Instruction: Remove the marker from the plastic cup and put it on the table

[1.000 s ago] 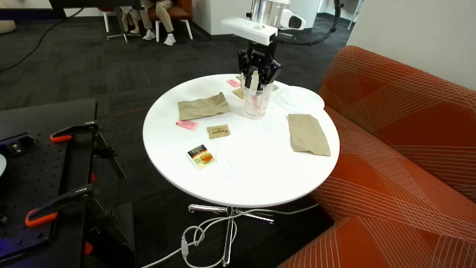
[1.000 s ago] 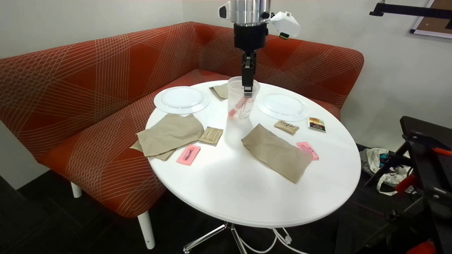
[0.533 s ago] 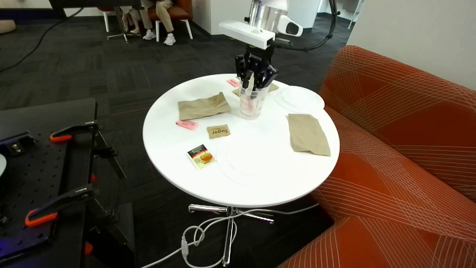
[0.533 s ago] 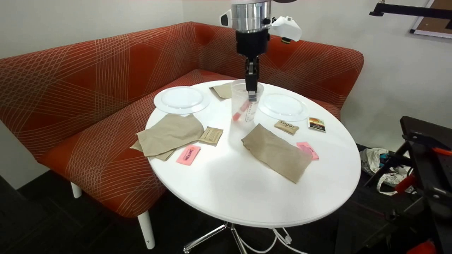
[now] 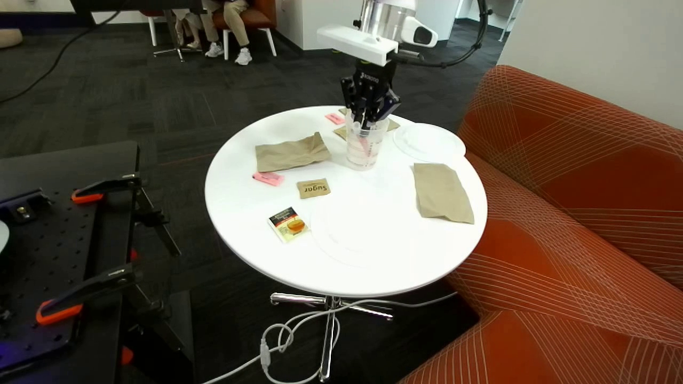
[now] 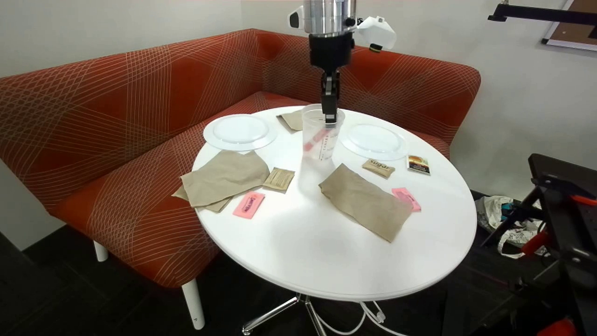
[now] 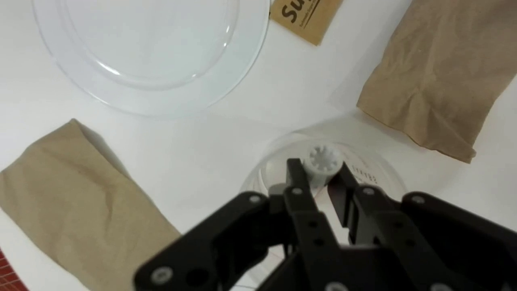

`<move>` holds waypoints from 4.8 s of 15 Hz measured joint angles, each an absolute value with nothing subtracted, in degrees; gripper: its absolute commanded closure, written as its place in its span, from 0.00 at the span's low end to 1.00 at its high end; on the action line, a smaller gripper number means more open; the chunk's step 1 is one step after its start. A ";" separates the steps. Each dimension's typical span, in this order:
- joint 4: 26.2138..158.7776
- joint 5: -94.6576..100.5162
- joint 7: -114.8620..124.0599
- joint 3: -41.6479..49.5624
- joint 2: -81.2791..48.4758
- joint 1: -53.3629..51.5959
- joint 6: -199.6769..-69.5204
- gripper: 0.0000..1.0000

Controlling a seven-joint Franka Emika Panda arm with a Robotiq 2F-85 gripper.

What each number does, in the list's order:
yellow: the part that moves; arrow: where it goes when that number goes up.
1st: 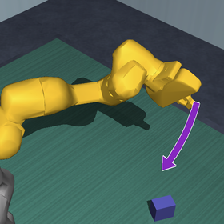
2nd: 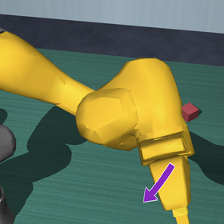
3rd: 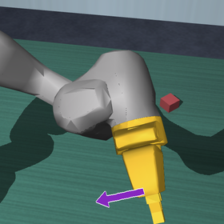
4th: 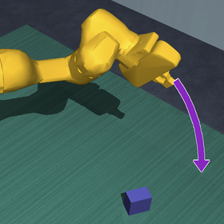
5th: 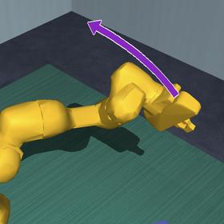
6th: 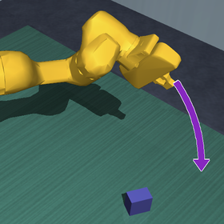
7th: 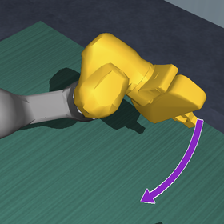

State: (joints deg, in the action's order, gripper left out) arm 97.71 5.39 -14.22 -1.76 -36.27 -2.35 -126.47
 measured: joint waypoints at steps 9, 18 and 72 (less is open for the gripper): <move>97.71 5.66 -14.34 -1.89 -28.99 -2.46 -121.59 0.95; 105.71 6.63 -13.80 -3.36 -17.18 -3.79 -120.53 0.95; 130.60 8.79 -28.54 -23.58 -27.51 9.37 -179.00 0.00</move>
State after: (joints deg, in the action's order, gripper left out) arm 130.60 8.79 -28.54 -23.58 -27.51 9.37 -179.00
